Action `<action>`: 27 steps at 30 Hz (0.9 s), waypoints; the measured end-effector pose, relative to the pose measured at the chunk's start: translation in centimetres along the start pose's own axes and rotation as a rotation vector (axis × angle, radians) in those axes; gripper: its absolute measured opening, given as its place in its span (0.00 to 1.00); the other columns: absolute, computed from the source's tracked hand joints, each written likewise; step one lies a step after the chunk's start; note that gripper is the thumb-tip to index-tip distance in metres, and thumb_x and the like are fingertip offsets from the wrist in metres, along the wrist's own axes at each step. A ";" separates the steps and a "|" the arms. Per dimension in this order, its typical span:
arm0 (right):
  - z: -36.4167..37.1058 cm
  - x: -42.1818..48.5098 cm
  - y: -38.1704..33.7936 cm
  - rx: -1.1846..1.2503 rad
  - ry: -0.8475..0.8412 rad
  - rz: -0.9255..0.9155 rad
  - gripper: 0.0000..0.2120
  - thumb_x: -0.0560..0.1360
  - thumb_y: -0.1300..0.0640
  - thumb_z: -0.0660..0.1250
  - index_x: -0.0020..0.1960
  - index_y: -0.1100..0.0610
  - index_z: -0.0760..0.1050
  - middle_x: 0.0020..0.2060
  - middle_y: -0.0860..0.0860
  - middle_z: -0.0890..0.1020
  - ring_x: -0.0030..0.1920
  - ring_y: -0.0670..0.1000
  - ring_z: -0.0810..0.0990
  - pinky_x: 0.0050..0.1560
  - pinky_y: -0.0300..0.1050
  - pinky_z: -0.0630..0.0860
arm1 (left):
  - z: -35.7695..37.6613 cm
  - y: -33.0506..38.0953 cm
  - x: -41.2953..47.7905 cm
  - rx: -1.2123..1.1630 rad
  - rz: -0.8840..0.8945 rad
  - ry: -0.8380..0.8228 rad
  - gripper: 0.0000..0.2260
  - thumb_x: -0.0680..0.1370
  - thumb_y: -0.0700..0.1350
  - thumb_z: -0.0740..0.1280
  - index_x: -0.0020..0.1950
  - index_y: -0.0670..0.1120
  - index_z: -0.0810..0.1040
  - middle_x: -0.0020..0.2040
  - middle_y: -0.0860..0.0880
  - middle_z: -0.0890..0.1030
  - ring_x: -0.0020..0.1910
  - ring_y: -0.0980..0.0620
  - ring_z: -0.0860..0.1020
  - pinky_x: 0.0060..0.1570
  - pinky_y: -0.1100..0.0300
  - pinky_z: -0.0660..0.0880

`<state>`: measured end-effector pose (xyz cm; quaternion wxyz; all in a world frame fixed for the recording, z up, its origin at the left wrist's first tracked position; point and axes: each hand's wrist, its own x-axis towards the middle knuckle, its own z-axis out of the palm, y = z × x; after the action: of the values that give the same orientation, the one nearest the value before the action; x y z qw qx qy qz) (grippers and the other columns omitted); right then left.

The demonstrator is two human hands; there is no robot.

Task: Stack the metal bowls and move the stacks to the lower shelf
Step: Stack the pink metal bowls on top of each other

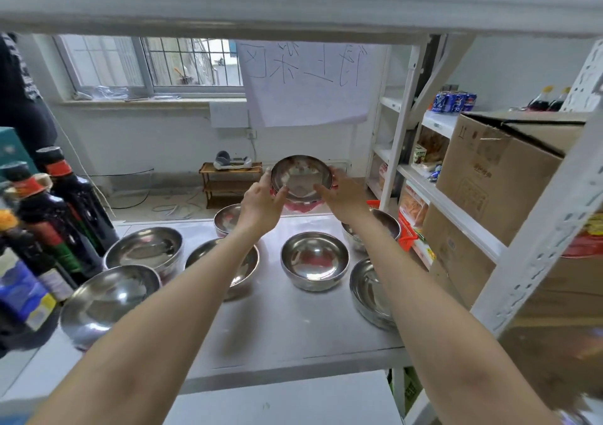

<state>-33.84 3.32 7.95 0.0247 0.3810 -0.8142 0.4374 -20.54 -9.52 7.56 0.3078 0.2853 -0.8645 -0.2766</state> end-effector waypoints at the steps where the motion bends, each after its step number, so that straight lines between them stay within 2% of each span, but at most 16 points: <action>1: -0.1 -0.4 -0.9 -0.002 0.001 0.010 0.25 0.75 0.45 0.66 0.68 0.57 0.70 0.57 0.54 0.80 0.55 0.56 0.79 0.50 0.43 0.70 | -1.0 0.1 -0.4 -0.001 -0.007 0.003 0.28 0.80 0.54 0.60 0.78 0.48 0.58 0.60 0.39 0.78 0.59 0.40 0.75 0.57 0.49 0.72; 5: -0.4 -2.3 -5.1 -0.010 -0.022 -0.016 0.26 0.75 0.44 0.65 0.69 0.54 0.69 0.61 0.53 0.78 0.59 0.56 0.78 0.58 0.50 0.75 | -5.2 0.5 -2.3 0.037 -0.029 0.031 0.28 0.80 0.54 0.60 0.78 0.47 0.58 0.62 0.39 0.77 0.60 0.40 0.76 0.58 0.47 0.73; 9: 0.0 -4.6 -9.2 0.005 -0.064 -0.051 0.25 0.76 0.45 0.64 0.70 0.54 0.67 0.59 0.55 0.80 0.57 0.58 0.78 0.55 0.48 0.73 | -9.8 -0.1 -4.5 0.039 -0.013 0.047 0.27 0.80 0.54 0.60 0.77 0.49 0.59 0.57 0.39 0.79 0.56 0.40 0.77 0.57 0.48 0.74; 14: 1.3 -8.1 -14.8 0.041 -0.044 -0.115 0.22 0.74 0.48 0.66 0.66 0.52 0.72 0.54 0.54 0.83 0.52 0.59 0.80 0.53 0.52 0.76 | -15.7 -1.5 -7.9 0.062 -0.011 0.067 0.26 0.80 0.52 0.60 0.76 0.47 0.61 0.53 0.39 0.79 0.53 0.40 0.76 0.53 0.51 0.71; 16: 2.1 -9.5 -16.9 0.060 -0.060 -0.117 0.22 0.73 0.46 0.65 0.65 0.51 0.72 0.53 0.53 0.83 0.54 0.58 0.80 0.54 0.54 0.76 | -18.0 -2.4 -9.3 0.103 -0.019 0.071 0.26 0.80 0.53 0.60 0.76 0.46 0.62 0.52 0.39 0.79 0.52 0.40 0.77 0.52 0.50 0.72; 20: 4.6 -12.1 -20.4 0.068 -0.130 -0.100 0.29 0.74 0.43 0.64 0.72 0.53 0.67 0.60 0.52 0.80 0.59 0.57 0.77 0.60 0.58 0.73 | -22.4 -4.7 -12.5 0.132 -0.061 0.070 0.29 0.80 0.57 0.58 0.78 0.45 0.58 0.57 0.38 0.77 0.55 0.40 0.76 0.54 0.49 0.73; 22: 6.1 -13.3 -21.7 0.050 -0.159 -0.097 0.30 0.75 0.43 0.63 0.73 0.53 0.65 0.59 0.53 0.80 0.58 0.57 0.77 0.60 0.58 0.73 | -24.0 -6.1 -14.0 0.142 -0.096 0.057 0.29 0.80 0.58 0.57 0.78 0.46 0.57 0.59 0.38 0.77 0.57 0.41 0.76 0.55 0.48 0.73; 25: 8.3 -15.0 -22.9 0.043 -0.215 -0.094 0.31 0.76 0.42 0.63 0.74 0.53 0.64 0.64 0.54 0.78 0.64 0.56 0.74 0.64 0.55 0.71 | -25.4 -8.3 -16.0 0.155 -0.139 0.033 0.29 0.80 0.58 0.56 0.78 0.47 0.56 0.56 0.39 0.79 0.57 0.42 0.76 0.54 0.48 0.73; 27: 9.6 -16.0 -23.2 0.030 -0.242 -0.104 0.30 0.76 0.43 0.63 0.74 0.53 0.64 0.65 0.53 0.77 0.65 0.56 0.74 0.64 0.54 0.71 | -25.7 -9.7 -17.1 0.161 -0.168 0.023 0.28 0.81 0.58 0.57 0.78 0.47 0.57 0.61 0.40 0.77 0.61 0.43 0.74 0.58 0.48 0.72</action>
<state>-4.77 -1.68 12.11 -0.0566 0.4732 -0.7837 0.3984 11.36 -12.60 11.74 0.2694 0.3836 -0.8535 -0.2277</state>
